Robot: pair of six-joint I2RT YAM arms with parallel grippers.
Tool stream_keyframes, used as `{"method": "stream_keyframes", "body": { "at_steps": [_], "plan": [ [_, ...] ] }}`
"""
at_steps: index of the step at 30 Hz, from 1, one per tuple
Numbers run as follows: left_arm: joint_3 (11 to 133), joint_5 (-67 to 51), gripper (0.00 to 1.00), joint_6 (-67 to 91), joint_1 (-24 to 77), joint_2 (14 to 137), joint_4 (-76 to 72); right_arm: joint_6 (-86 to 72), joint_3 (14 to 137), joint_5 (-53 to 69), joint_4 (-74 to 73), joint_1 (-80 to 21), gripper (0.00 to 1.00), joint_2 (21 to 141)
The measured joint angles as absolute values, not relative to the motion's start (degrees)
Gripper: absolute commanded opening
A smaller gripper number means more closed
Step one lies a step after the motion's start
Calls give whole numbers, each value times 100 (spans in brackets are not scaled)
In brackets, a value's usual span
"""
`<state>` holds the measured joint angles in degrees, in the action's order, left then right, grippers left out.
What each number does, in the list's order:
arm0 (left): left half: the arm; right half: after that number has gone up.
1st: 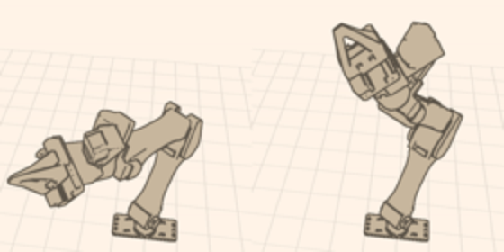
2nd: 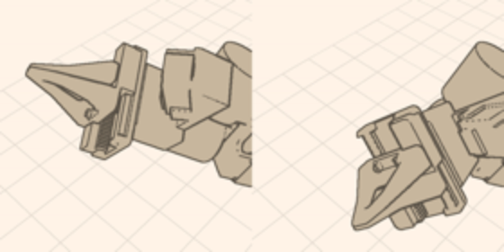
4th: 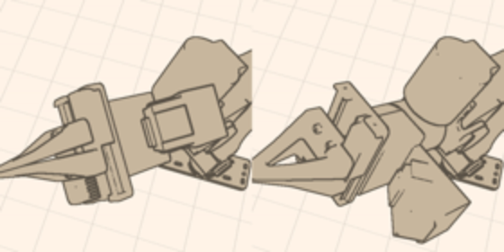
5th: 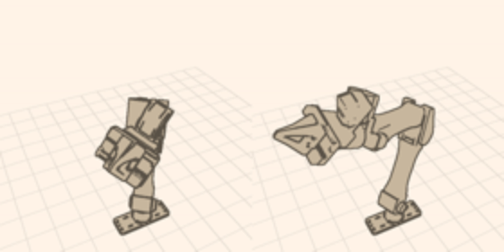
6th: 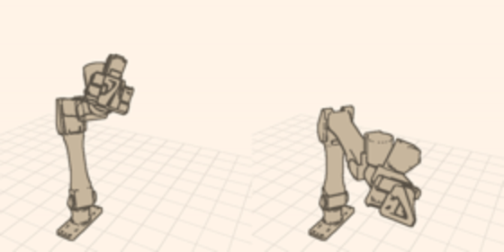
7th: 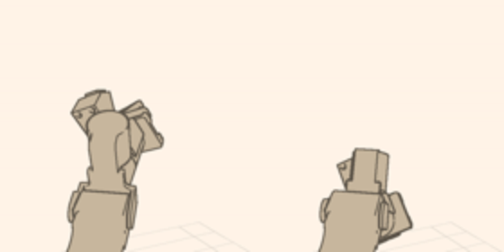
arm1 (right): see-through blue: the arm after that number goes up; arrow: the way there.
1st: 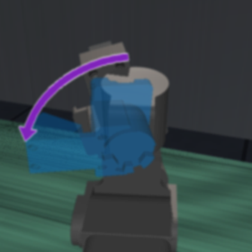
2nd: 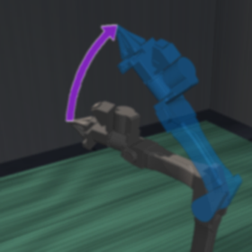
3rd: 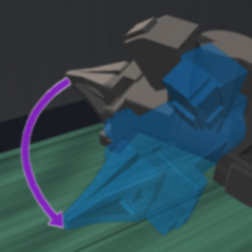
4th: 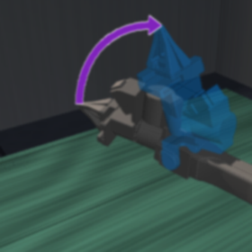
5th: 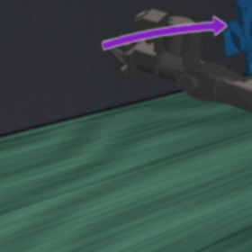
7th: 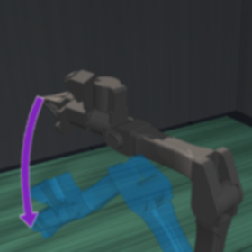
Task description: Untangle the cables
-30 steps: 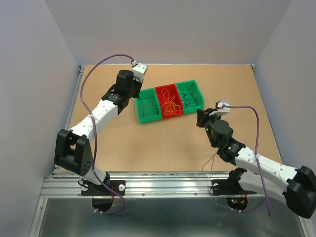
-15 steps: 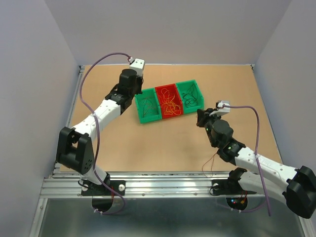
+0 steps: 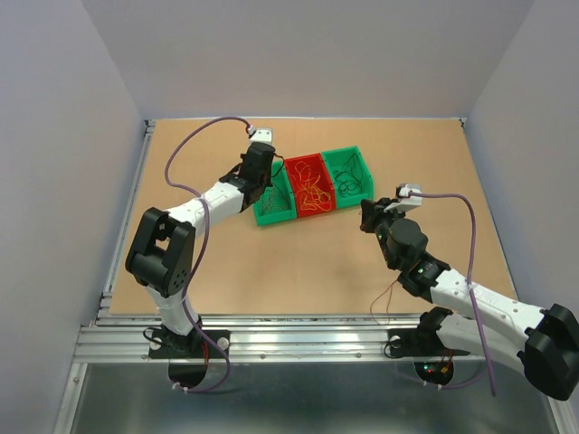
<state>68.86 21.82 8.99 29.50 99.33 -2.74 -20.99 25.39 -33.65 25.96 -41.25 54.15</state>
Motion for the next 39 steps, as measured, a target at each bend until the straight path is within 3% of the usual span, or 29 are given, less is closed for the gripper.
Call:
{"method": "stream_keyframes", "body": {
  "at_steps": [15, 32, 34, 35, 38, 39],
  "plan": [
    [6718, 1302, 0, 1579, 3094, 9863, -506, -2145, 2539, -3343, 2593, -4123, 1, 5629],
    [7406, 864, 0, 1559, 3105, 11426, 3, -2147, 2539, -3343, 2591, -4119, 1, 5640],
    [7430, 851, 9, 1531, 3103, 11426, 23, -2147, 2539, -3343, 2591, -4119, 1, 5640],
    [7430, 858, 19, 1496, 3103, 11426, 36, -2147, 2539, -3343, 2593, -4119, 1, 5640],
    [7371, 908, 34, 1382, 3103, 11375, 8, -2145, 2539, -3341, 2593, -4119, 1, 5640],
    [7314, 934, 44, 1334, 3103, 11312, -19, -2145, 2539, -3341, 2591, -4117, 1, 5640]
  ]
}}
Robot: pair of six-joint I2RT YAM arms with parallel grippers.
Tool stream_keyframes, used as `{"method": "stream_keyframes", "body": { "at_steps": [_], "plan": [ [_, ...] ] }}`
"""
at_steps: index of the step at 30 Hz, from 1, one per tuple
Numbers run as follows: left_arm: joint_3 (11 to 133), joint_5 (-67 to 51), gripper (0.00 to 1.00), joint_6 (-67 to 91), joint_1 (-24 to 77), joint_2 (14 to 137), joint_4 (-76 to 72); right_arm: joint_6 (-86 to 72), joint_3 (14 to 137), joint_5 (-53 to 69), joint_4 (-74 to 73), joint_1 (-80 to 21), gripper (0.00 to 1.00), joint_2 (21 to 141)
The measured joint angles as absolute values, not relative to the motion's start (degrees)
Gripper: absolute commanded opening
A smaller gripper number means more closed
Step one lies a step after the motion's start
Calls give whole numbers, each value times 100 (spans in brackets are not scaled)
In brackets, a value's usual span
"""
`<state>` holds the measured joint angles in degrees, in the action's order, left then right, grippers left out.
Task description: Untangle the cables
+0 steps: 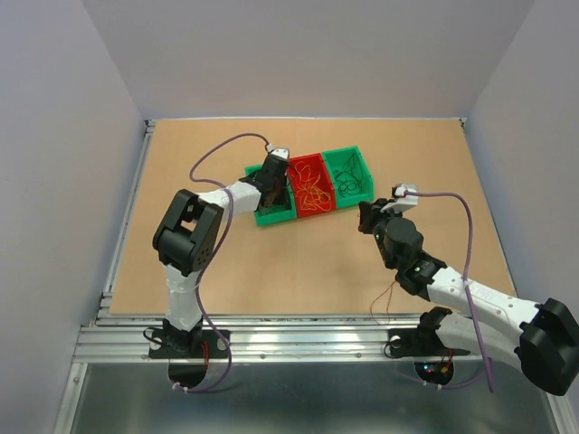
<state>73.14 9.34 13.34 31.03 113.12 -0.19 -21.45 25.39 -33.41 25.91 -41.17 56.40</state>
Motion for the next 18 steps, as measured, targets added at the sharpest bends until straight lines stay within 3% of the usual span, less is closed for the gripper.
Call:
{"method": "stream_keyframes", "body": {
  "at_steps": [2, 10, 18],
  "plan": [
    [7059, 1009, 60, 1238, 3103, 11024, -137, -2147, 2539, -3341, 2591, -4115, 1, 5640],
    [6510, 1072, 67, 980, 3103, 9793, -687, -2145, 2541, -3105, 2545, -4088, 1, 5640],
    [6143, 939, 70, 526, 3103, 9424, -1190, -1935, 2644, -1413, 2244, -4082, 2, 5918]
  ]
}}
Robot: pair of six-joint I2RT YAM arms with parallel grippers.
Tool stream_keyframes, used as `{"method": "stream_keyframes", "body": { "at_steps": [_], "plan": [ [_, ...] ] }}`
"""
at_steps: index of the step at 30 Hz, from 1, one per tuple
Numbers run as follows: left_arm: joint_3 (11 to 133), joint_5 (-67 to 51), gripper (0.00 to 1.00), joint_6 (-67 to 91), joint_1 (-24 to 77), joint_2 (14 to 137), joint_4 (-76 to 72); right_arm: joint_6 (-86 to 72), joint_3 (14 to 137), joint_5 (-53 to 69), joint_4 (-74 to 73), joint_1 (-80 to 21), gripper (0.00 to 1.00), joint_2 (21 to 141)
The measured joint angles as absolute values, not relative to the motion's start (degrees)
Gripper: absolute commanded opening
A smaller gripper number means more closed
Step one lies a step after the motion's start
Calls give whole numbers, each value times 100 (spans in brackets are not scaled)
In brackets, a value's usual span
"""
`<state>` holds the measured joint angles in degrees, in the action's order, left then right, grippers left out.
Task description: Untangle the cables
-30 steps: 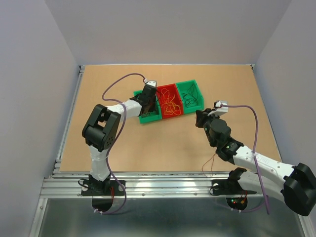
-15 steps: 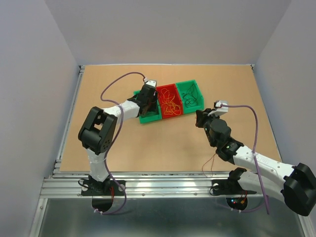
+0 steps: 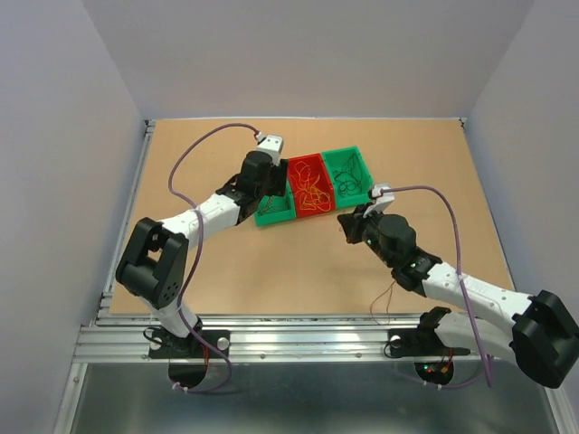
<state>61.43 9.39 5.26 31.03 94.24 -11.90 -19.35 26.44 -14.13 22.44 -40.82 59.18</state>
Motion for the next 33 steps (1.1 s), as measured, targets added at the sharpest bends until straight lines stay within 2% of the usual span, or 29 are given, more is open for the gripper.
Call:
{"method": "stream_keyframes", "body": {
  "at_steps": [2, 3, 4, 7, 9, 13, 17, 19, 21, 24, 25, 26, 27, 28, 29, 30, 33],
  "plan": [
    [5975, 814, 71, 228, 3100, 9271, -1232, -1863, 2676, -722, 2257, -4084, 3, 6029],
    [5839, 666, 88, -71, 3098, 9089, -1260, -1817, 2687, -123, 2309, -4084, 5, 6093],
    [5784, 589, 96, -196, 3098, 9004, -1282, -1798, 2687, 154, 2357, -4084, 5, 6132],
    [5330, 54, 99, -648, 3006, 8399, -1553, -1767, 2687, 1286, 2521, -4093, 8, 6215],
    [5030, -242, 99, -860, 2952, 7979, -1737, -1772, 2694, 1559, 2477, -4099, 9, 6152],
    [4694, -746, 99, -1170, 2884, 7371, -2016, -1857, 2847, 775, 1529, -4128, 9, 5780],
    [4683, -1214, 99, -1354, 2886, 7319, -2176, -2344, 3273, -904, -104, -4125, 9, 5555],
    [4683, -1363, 99, -1398, 2886, 7371, -2178, -2700, 3413, -1549, -897, -4123, 11, 5581],
    [4683, -1503, 99, -1441, 2886, 7465, -2167, -2945, 3441, -1905, -1433, -4128, 19, 5625],
    [4683, -1653, 99, -1481, 2884, 7544, -2143, -3277, 3441, -2283, -2115, -4132, 20, 5743],
    [4683, -1734, 99, -1503, 2886, 7553, -2130, -3334, 3441, -2357, -2217, -4134, 25, 5769],
    [4683, -1809, 99, -1525, 2888, 7553, -2126, -3398, 3441, -2447, -2320, -4136, 36, 5798],
    [4683, -1911, 99, -1559, 2888, 7553, -2123, -3476, 3441, -2541, -2427, -4143, 55, 5826],
    [4683, -2014, 99, -1590, 2893, 7553, -2121, -3564, 3441, -2620, -2508, -4145, 63, 5841],
    [4683, -2167, 99, -1643, 2912, 7553, -2099, -3627, 3441, -2685, -2563, -4152, 82, 5839],
    [4683, -2314, 99, -1704, 2945, 7553, -2067, -3695, 3441, -2766, -2611, -4165, 89, 5828],
    [4683, -2587, 99, -1887, 3133, 7544, -1955, -3870, 3441, -2923, -2670, -4171, 98, 5699]
  ]
}}
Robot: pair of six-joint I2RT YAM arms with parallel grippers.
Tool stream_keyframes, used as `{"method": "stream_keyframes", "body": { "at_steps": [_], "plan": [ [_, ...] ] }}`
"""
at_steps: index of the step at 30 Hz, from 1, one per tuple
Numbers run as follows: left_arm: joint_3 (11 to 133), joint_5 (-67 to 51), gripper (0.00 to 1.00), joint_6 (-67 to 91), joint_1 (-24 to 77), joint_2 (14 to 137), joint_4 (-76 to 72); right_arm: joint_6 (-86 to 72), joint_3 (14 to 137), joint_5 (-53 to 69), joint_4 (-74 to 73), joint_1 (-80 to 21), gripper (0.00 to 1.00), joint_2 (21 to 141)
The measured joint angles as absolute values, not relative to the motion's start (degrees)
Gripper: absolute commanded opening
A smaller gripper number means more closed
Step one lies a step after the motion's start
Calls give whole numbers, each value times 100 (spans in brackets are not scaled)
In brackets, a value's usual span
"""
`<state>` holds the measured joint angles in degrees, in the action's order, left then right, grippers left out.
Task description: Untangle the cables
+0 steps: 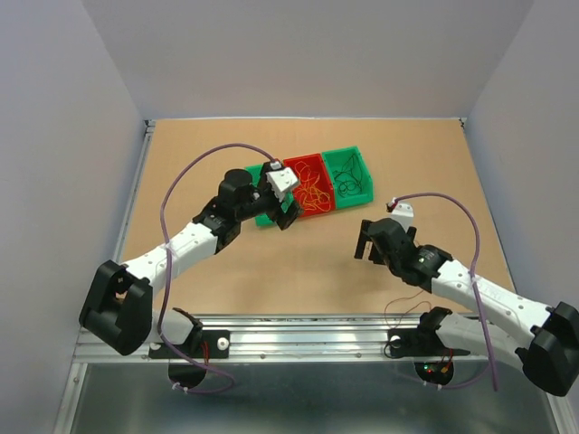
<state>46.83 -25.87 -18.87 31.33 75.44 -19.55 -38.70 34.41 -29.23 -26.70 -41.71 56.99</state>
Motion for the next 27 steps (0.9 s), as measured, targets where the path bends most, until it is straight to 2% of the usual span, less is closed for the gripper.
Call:
{"method": "stream_keyframes", "body": {
  "at_steps": [8, 14, 17, 20, 27],
  "plan": [
    [4633, -2790, 99, -2379, 3795, 7513, -1741, -4569, 3441, -3846, -2685, -4176, 100, 4716],
    [4606, -2755, 99, -2512, 3828, 7513, -1699, -4984, 3435, -4884, -2668, -4176, 100, 4703],
    [4582, -2735, 99, -2552, 3830, 7513, -1684, -5465, 3448, -5535, -3013, -4176, 100, 4993],
    [4576, -2720, 99, -2569, 3833, 7513, -1675, -6702, 3726, -6180, -4189, -4174, 100, 5806],
    [4576, -2650, 99, -2571, 3879, 7516, -1643, -8383, 4189, -6613, -5127, -4021, 100, 7321]
  ]
}}
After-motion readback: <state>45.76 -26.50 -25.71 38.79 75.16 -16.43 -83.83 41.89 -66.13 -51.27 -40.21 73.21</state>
